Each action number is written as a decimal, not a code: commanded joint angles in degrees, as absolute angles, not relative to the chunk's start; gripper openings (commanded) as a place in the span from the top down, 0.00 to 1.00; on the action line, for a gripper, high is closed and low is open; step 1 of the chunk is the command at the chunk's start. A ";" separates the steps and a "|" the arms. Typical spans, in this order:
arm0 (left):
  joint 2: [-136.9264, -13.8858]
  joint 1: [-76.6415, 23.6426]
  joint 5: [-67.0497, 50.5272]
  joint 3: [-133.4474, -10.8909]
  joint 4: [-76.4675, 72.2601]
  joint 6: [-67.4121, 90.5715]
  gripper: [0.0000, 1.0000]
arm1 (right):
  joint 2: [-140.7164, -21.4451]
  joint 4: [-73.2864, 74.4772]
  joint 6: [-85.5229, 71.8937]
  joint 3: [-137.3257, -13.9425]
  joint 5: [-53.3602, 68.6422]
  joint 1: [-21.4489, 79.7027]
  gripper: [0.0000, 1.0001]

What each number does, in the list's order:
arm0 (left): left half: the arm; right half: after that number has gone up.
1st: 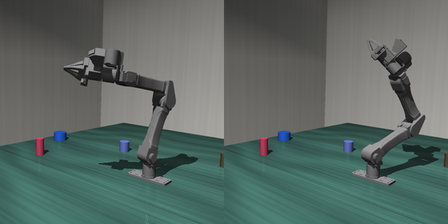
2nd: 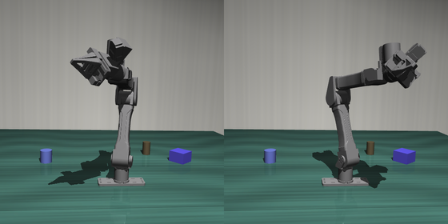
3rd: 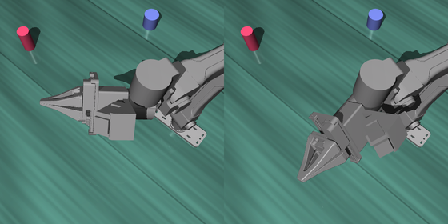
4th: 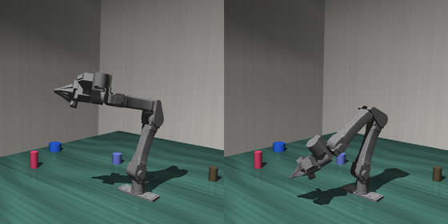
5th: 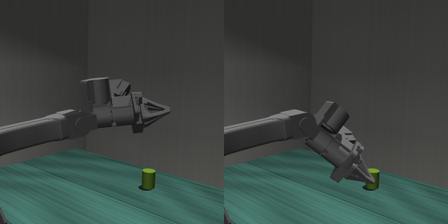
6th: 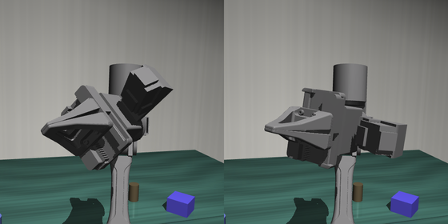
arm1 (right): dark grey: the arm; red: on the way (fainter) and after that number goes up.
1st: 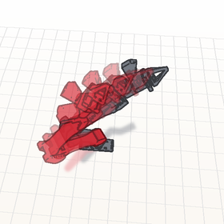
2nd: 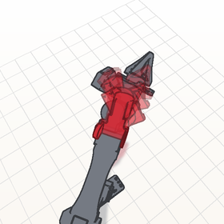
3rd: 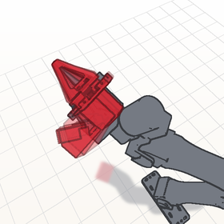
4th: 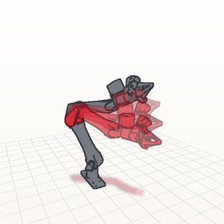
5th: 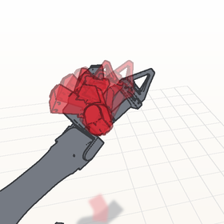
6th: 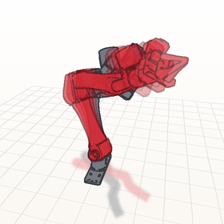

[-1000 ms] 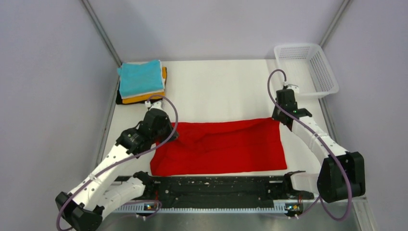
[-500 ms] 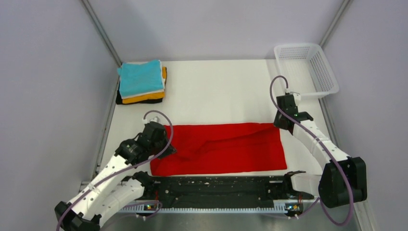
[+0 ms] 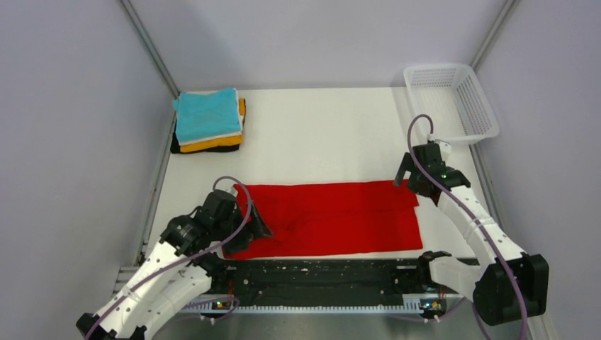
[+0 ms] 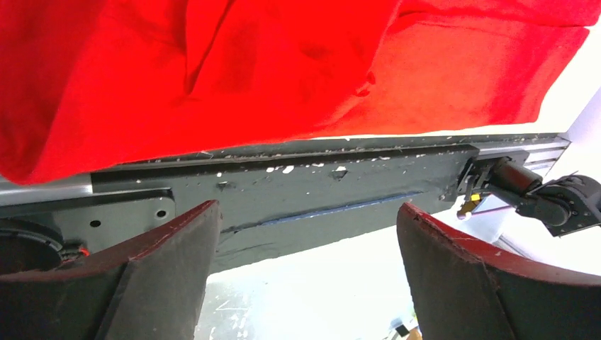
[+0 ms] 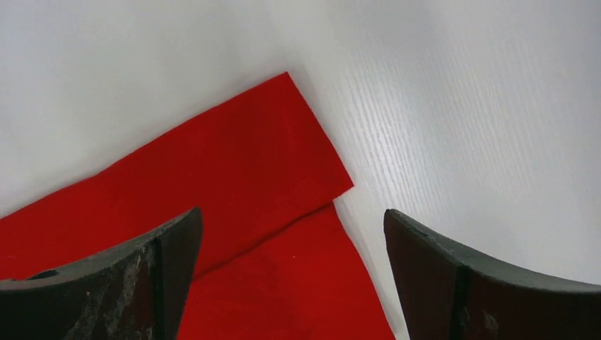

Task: Fold and stack the t-shirts
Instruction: Fold the other side of the tshirt into a rectangle, then rotate the tshirt 90 degrees, then grab the bottom of the folded rectangular tshirt with both arms, then fold the folded rectangular tshirt in 1/3 of the way, then grab one side of the 2/3 rectangular tshirt with both arms

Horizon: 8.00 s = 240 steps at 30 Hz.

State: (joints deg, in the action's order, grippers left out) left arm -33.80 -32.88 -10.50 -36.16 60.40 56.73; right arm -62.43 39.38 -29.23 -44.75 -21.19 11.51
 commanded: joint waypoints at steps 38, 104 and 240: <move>-106.62 -21.72 -1.87 -58.34 17.53 56.38 0.01 | -73.07 17.94 -26.11 -28.10 14.37 14.72 0.03; -74.16 -43.74 -1.61 -39.99 22.70 58.37 0.31 | -49.22 29.06 -46.01 -20.07 7.49 31.06 0.48; -102.07 -31.26 -9.77 -57.34 17.06 50.85 0.44 | -82.86 0.99 -37.00 -35.15 8.11 16.19 0.51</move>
State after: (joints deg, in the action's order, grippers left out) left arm -99.79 -31.11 -12.67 -57.84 19.00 49.12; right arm -81.06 5.39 -36.69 -36.18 8.19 16.12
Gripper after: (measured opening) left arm 0.607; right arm 0.526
